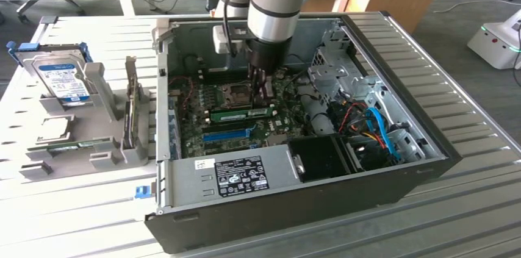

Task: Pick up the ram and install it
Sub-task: 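Insert the ram into the slot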

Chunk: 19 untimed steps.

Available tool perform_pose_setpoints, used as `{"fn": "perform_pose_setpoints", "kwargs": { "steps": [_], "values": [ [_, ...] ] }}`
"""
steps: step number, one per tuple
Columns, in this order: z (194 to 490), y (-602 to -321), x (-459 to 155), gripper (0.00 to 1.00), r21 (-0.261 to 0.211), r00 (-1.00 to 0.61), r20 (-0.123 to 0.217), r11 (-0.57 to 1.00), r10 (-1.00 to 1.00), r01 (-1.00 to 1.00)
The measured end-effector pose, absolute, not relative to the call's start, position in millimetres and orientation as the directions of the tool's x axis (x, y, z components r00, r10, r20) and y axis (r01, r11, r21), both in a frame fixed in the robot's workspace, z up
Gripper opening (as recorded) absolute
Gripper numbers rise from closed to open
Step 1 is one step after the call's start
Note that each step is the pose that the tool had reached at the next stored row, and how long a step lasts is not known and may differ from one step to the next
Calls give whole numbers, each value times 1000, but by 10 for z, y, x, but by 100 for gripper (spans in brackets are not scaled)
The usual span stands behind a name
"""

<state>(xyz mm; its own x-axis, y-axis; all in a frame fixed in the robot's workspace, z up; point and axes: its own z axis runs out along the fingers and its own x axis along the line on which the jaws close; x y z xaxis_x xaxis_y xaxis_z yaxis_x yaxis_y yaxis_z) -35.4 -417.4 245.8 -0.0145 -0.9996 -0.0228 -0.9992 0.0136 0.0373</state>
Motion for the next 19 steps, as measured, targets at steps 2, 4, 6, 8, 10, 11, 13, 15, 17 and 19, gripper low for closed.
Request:
{"fn": "perform_pose_setpoints", "kwargs": {
  "steps": [2, 4, 6, 8, 10, 11, 13, 15, 17, 19],
  "values": [
    [2515, -4174, -353, 25, 37, -14, -23, 14, -1000, -999],
    [2565, -4174, -353, 25, 37, -14, -23, 14, -1000, -999],
    [2614, -4174, -354, 25, 37, -14, -23, 14, -1000, -999],
    [2651, -4174, -353, 25, 37, -14, -23, 14, -1000, -999],
    [2687, -4174, -353, 25, 37, -14, -23, 14, -1000, -999],
    [2703, -4174, -353, 25, 37, -14, -23, 14, -1000, -999],
    [2736, -4174, -353, 25, 37, -14, -23, 14, -1000, -999],
    [2773, -4174, -353, 25, 37, -14, -23, 14, -1000, -999],
    [2810, -4174, -354, 25, 37, -14, -23, 14, -1000, -999],
    [2839, -4174, -354, 25, 37, -14, -23, 14, -1000, -999]
  ]
}}
